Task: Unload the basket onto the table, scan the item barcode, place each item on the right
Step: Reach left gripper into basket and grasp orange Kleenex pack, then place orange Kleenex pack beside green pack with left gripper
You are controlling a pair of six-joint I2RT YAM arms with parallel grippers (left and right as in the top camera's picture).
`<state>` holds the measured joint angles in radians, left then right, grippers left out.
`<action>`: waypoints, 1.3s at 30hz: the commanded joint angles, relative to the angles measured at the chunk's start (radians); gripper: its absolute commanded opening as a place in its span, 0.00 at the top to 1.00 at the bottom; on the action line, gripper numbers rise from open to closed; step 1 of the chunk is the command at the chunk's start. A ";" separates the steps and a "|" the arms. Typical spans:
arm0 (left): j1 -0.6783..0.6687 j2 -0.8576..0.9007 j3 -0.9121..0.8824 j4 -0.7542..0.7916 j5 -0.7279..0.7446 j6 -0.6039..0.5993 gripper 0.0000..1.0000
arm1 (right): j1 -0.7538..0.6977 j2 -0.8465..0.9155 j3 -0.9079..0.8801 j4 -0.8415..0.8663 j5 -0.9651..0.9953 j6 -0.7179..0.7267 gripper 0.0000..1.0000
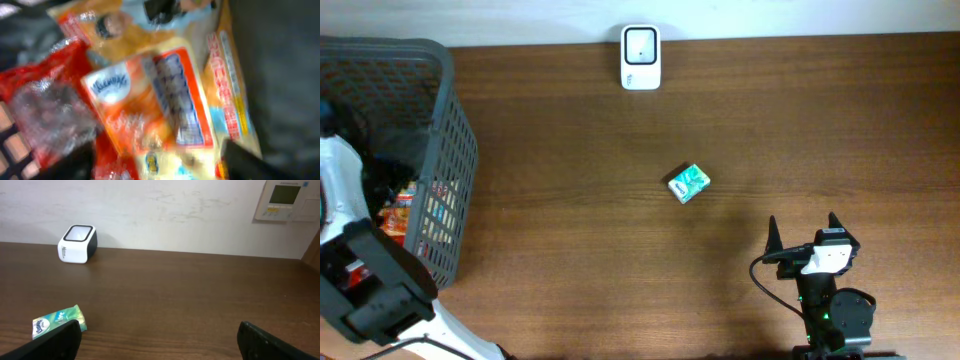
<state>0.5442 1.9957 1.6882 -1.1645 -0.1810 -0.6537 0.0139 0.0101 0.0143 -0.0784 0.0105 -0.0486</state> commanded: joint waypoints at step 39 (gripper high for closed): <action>-0.827 -0.524 -0.059 0.491 0.453 0.482 1.00 | 0.006 -0.006 -0.009 -0.003 0.002 0.001 0.02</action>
<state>-0.1482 1.3617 1.6257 -0.6846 0.3424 -0.3302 0.0139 0.0101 0.0143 -0.0784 0.0101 -0.0490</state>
